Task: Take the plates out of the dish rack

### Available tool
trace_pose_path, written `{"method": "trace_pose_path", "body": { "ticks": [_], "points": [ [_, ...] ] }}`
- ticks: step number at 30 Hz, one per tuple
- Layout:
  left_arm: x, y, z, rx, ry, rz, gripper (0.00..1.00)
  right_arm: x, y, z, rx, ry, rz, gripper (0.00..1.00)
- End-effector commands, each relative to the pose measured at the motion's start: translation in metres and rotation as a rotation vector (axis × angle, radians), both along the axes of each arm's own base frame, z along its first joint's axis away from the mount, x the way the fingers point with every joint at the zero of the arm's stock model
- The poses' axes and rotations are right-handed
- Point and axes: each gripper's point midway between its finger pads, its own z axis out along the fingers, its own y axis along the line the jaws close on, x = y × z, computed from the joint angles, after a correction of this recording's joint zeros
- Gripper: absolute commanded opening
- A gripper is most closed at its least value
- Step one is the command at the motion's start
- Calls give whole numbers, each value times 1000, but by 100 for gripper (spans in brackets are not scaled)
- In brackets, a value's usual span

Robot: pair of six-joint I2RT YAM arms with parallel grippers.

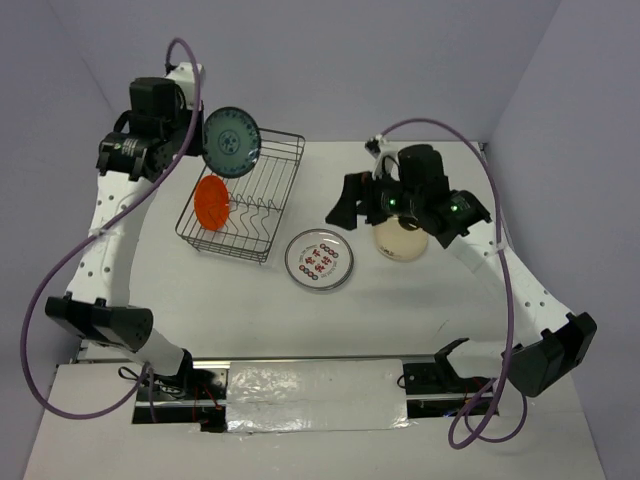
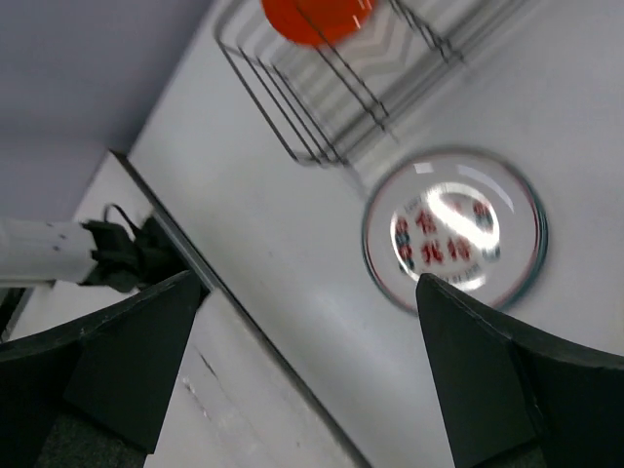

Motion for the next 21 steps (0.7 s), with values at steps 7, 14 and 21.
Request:
{"method": "trace_pose_path", "body": {
  "ticks": [7, 14, 21],
  "points": [
    [-73, -133, 61, -712, -29, -536, 0, 64, 8, 147, 336, -319, 62, 97],
    [-90, -157, 62, -876, -15, -696, 0, 90, 18, 143, 347, -292, 56, 90],
    [-86, -157, 49, -870, 12, -686, 3, 75, 45, 123, 375, -215, 169, 46]
  ]
}}
